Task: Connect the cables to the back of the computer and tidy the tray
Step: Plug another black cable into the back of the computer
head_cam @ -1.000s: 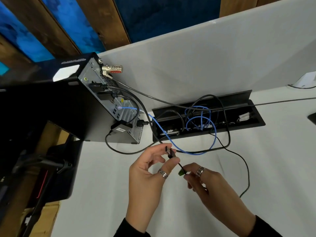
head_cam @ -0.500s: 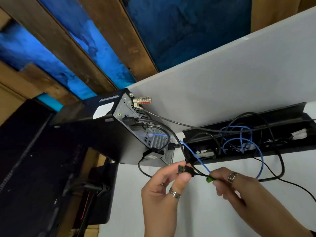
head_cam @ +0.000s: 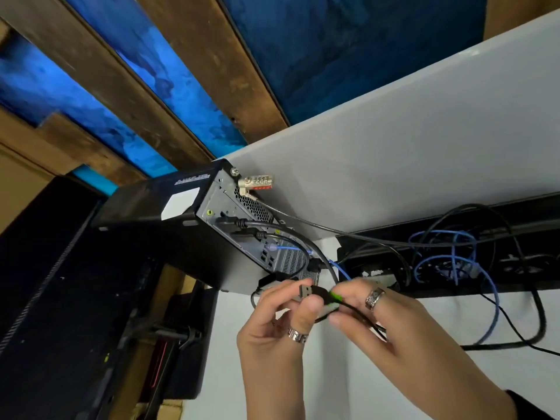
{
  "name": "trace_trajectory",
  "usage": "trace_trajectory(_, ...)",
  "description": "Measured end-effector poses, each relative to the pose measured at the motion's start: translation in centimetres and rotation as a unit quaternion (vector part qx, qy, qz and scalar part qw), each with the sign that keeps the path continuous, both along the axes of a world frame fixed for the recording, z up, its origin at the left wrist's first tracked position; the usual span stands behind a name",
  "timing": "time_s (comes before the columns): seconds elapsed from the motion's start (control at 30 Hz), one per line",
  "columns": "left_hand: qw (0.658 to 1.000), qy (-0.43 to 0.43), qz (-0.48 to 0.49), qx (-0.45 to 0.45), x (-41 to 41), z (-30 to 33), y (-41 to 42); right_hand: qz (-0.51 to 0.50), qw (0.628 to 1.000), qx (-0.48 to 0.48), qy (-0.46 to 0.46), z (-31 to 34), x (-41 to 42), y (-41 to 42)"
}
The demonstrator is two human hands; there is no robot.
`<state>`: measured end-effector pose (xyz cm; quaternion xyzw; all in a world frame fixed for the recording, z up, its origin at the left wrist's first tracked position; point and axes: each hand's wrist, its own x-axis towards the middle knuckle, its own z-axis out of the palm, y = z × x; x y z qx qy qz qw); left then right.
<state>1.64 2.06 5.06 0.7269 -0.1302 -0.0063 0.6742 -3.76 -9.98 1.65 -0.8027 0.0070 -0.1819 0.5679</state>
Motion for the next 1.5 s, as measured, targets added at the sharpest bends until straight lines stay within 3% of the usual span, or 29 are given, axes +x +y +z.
trace_trajectory(0.2,0.999,-0.006,0.035,0.037,-0.2,-0.4,0.2,-0.058,0.995,-0.066,-0.043,-0.4,1.1,1.2)
trace_trajectory(0.47,0.992,-0.016,0.024,0.123,-0.5,-0.8,1.4,-0.038,0.998,-0.042,-0.035,-1.7,0.5,2.5)
trace_trajectory(0.63,0.994,0.005,0.025,0.103,-0.6,-0.7,2.1,-0.041,0.998,-0.037,-0.037,-1.9,0.7,3.0)
trace_trajectory(0.8,0.998,0.059,0.03,0.023,-0.5,-0.8,2.3,-0.045,0.998,0.019,-0.026,-1.6,0.7,3.5)
trace_trajectory(0.9,0.998,0.05,0.016,0.039,-0.1,-0.8,2.6,-0.048,0.998,0.011,-0.032,-1.2,0.9,3.6)
trace_trajectory(0.97,0.996,0.003,0.018,0.085,0.7,-0.4,3.4,-0.053,0.998,-0.015,-0.03,-1.0,1.3,3.2)
trace_trajectory(1.07,0.974,-0.148,0.039,0.17,2.7,1.3,4.9,-0.078,0.996,-0.045,-0.018,-0.9,1.9,2.2)
trace_trajectory(1.27,0.863,-0.429,0.067,0.257,6.6,7.1,5.5,-0.112,0.987,-0.107,0.039,-1.5,2.9,1.2)
trace_trajectory(1.4,0.82,-0.493,0.087,0.279,9.8,10.0,4.9,-0.13,0.973,-0.184,0.044,-1.1,3.9,2.1)
trace_trajectory(1.5,0.816,-0.476,0.069,0.32,12.4,11.3,4.0,-0.157,0.952,-0.256,0.054,-0.2,4.7,3.0)
